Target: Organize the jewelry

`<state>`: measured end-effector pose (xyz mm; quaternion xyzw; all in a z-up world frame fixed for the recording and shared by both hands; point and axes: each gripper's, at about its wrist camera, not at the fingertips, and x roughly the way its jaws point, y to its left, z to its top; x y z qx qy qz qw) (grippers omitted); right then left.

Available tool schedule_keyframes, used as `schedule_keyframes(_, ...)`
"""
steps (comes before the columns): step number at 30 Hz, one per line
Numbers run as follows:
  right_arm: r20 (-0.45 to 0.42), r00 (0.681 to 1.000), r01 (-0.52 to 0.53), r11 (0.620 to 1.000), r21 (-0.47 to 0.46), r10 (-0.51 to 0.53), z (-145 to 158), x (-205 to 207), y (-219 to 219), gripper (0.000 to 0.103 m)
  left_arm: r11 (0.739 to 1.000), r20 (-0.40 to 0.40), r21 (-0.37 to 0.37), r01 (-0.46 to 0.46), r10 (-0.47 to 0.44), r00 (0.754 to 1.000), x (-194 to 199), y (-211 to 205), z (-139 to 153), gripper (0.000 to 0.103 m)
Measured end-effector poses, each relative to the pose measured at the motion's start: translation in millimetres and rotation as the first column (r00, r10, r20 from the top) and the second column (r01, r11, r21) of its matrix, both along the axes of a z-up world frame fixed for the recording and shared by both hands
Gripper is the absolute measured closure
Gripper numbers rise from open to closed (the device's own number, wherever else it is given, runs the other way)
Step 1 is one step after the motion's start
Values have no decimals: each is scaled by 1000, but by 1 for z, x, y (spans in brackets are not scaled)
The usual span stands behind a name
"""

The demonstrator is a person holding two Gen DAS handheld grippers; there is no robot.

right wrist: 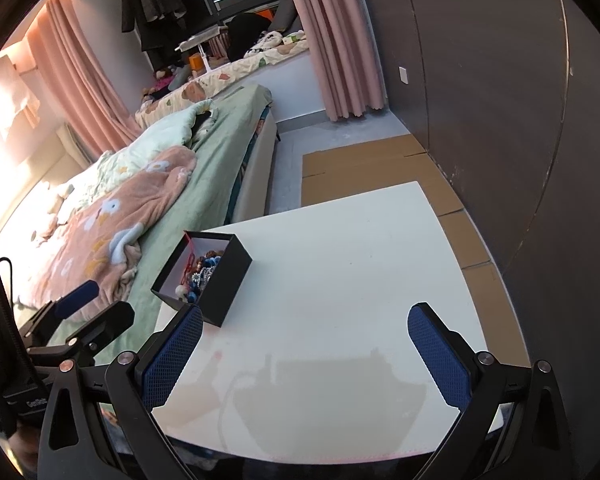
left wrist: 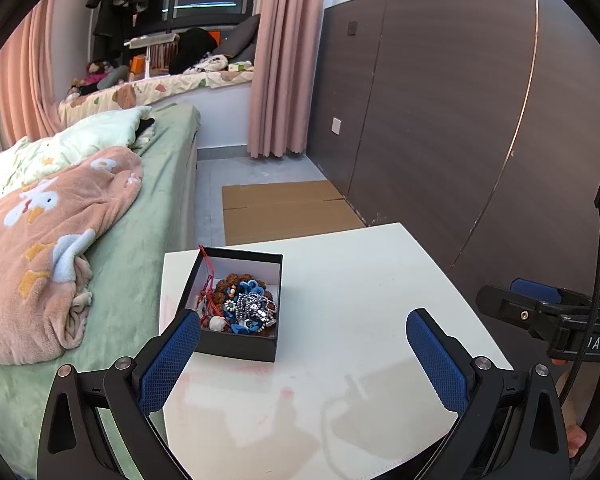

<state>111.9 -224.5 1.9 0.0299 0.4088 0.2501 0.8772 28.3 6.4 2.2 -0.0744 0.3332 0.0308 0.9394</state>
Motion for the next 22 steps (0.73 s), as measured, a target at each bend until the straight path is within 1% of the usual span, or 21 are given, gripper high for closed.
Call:
schedule_keyframes(6, 9, 1000, 4, 1000, 7, -4, 3, -1, 0, 0, 1000, 6, 2, 1, -1, 1000, 0, 0, 1, 0)
schedule_keyframes(10, -3, 1000, 17, 1000, 18, -17, 2, 1, -3, 0, 1000, 18, -6, -2, 3, 1000, -3, 0, 3, 0)
schedule_keyframes(19, -17, 999, 29, 999, 32, -29, -1, 1, -3, 0, 1000, 47, 11, 8, -8, 999, -7, -2, 4, 1)
schedule_keyframes(22, -18, 999, 29, 999, 29, -29, -1, 2, -3, 0, 1000, 40, 8, 11, -11, 999, -5, 0, 1, 1)
